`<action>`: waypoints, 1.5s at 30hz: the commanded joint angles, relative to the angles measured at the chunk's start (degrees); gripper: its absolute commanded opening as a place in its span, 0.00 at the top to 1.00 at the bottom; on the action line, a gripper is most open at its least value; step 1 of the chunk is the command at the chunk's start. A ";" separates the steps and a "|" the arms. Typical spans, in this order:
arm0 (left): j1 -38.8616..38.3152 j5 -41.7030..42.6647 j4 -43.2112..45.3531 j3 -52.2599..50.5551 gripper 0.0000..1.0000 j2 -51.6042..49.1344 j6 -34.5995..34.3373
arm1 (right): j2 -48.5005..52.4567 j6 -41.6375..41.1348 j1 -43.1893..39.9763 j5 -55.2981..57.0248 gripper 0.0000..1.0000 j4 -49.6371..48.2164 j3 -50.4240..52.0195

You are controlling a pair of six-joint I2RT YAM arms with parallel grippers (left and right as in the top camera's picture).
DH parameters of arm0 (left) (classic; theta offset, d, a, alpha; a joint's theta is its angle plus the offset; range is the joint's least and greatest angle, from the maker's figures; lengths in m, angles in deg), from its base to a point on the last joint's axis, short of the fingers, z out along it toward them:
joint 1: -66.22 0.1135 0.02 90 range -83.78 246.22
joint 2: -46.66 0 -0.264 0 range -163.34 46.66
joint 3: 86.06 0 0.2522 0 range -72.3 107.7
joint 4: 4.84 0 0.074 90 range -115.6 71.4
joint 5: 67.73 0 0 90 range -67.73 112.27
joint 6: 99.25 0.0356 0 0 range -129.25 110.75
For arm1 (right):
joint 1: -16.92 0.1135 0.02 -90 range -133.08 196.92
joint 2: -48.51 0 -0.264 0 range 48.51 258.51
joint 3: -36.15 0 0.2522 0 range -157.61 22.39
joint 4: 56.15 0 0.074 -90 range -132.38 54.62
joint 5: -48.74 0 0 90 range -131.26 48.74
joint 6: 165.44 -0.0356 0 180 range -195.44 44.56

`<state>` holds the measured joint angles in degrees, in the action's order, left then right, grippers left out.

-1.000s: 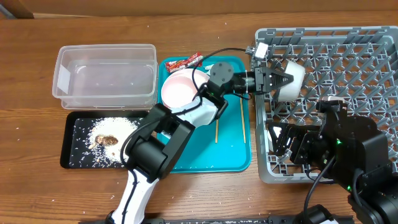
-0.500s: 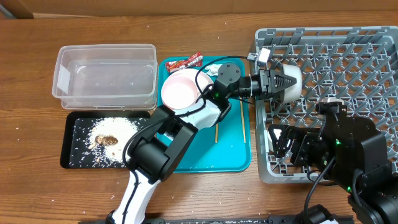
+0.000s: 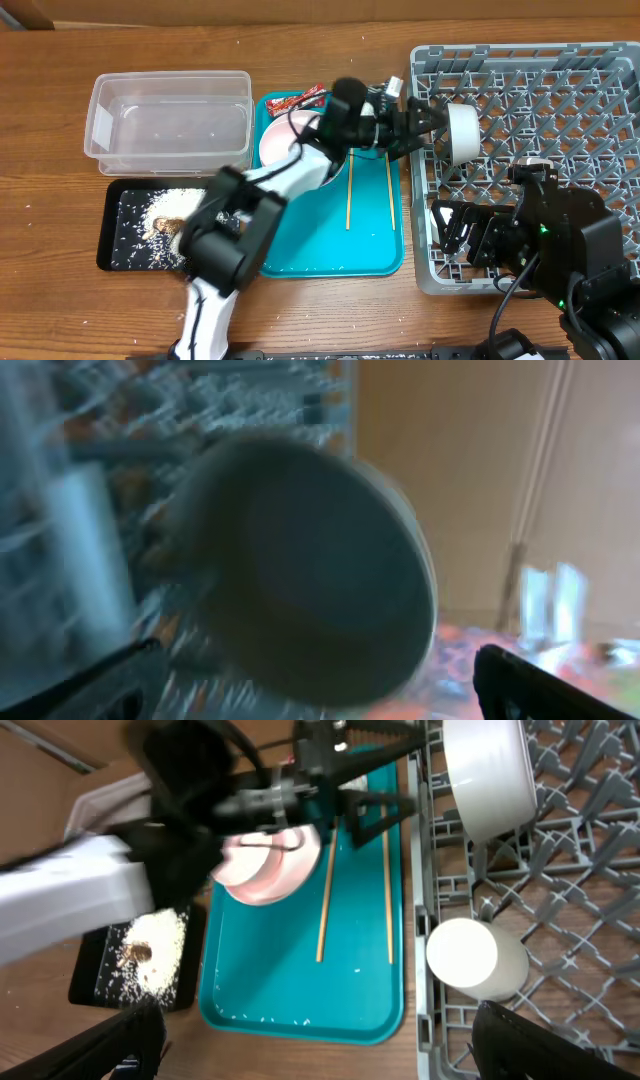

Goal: Sort waste into correct bins and load items into the dishwasher
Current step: 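Grasp the red snack wrapper on the teal tray with left gripper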

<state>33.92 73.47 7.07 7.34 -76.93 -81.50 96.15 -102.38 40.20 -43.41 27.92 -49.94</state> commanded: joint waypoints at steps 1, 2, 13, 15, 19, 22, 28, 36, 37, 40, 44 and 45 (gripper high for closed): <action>1.86 -6.97 -17.64 0.15 0.00 15.15 21.31 | -0.33 0.37 -0.15 -0.11 0.00 -0.17 -0.76; 2.36 -9.81 -23.08 0.15 0.00 17.97 25.03 | -0.33 0.37 -0.15 -0.09 0.00 -0.20 -0.76; 5.18 -51.23 -51.84 0.15 0.00 28.04 60.67 | -0.22 0.37 -0.15 -0.13 0.00 -0.09 -0.76; 5.18 -55.49 -50.93 0.15 0.00 25.73 63.98 | -0.22 0.37 -0.15 -0.11 0.00 -0.09 -0.76; 6.43 -59.43 -46.21 0.15 0.00 20.17 65.66 | -0.22 0.37 -0.15 -0.11 0.00 -0.09 -0.76; 8.24 -59.30 -42.03 0.15 0.00 16.20 65.53 | -0.22 0.35 -0.15 -0.13 0.00 -0.09 -0.74; 12.20 -59.10 -33.62 0.15 0.11 9.49 64.96 | -0.15 0.35 -0.15 -0.13 0.00 -0.09 -0.74; 12.76 -57.55 -26.88 0.15 0.24 3.37 64.98 | 0.90 0.35 -0.15 -0.13 0.00 0.17 -0.66; 12.72 -57.00 -26.84 0.15 0.25 2.62 64.98 | 1.16 0.35 -0.15 -0.13 0.00 0.17 -0.63; 12.72 -56.22 -26.84 0.15 0.28 0.61 64.96 | 2.19 0.35 -0.15 -0.13 0.00 0.57 -0.63; 12.72 -54.27 -26.86 0.15 0.47 -0.81 64.96 | 4.00 0.35 -0.15 -0.13 0.00 1.29 -0.63; 12.72 -54.10 -26.91 0.15 0.52 -0.81 64.96 | 4.52 0.35 -0.15 -0.15 0.00 1.42 -0.63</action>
<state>47.08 17.39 -20.23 7.67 -76.53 -16.78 99.49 -102.38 40.20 -43.43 29.21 -49.94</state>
